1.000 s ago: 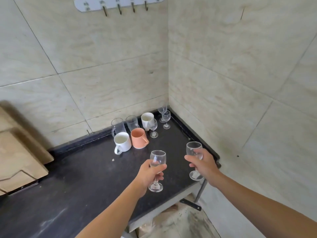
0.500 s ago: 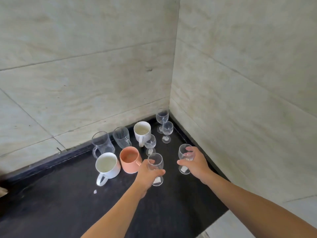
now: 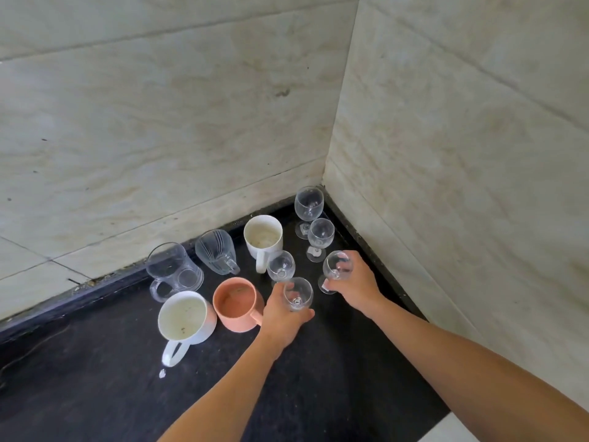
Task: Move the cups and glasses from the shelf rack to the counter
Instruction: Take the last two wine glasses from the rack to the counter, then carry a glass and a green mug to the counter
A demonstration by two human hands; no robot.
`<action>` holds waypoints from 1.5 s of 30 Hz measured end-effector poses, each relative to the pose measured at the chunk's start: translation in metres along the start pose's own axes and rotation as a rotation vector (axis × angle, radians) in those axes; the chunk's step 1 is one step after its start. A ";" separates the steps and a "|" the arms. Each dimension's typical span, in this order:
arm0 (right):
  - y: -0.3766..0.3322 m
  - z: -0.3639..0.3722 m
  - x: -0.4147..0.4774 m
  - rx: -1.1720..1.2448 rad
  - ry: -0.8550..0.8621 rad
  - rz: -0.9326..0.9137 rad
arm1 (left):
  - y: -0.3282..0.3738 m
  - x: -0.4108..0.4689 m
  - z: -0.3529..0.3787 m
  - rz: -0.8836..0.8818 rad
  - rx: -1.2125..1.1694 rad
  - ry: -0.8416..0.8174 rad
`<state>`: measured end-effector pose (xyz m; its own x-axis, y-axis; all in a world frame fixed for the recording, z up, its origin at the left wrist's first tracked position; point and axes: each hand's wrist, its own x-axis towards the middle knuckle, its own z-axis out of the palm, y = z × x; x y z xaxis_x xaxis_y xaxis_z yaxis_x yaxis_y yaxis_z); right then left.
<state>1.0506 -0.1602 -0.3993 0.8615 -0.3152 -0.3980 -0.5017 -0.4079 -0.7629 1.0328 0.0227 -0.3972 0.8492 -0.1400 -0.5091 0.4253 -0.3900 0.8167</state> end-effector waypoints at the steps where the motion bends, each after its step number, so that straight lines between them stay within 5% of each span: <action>1: 0.001 0.000 0.001 -0.001 0.001 -0.001 | -0.001 0.001 0.000 0.002 0.007 -0.002; 10: 0.005 -0.004 -0.002 -0.048 -0.034 0.000 | -0.010 -0.001 0.007 0.014 0.040 0.009; 17: 0.024 -0.022 -0.047 -0.266 -0.144 0.080 | -0.011 -0.057 0.008 -0.123 0.107 0.178; 33: -0.045 0.076 -0.293 -0.604 -0.715 -0.747 | -0.124 -0.381 -0.040 -0.384 -0.028 0.777; 35: -0.048 0.127 -0.402 -0.700 -0.907 -0.958 | -0.176 -0.498 -0.042 -0.476 -0.136 1.008; 38: -0.048 0.137 -0.426 -0.728 -0.936 -1.038 | -0.189 -0.523 -0.038 -0.485 -0.130 1.021; 45: -0.003 0.211 -0.647 -0.784 -1.216 -1.345 | -0.288 -0.734 -0.005 -0.637 -0.240 1.239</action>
<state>0.5113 0.2263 -0.2467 0.0664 0.9789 -0.1930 0.7820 -0.1712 -0.5992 0.2890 0.2417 -0.2574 0.1613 0.9264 -0.3403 0.7703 0.0974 0.6302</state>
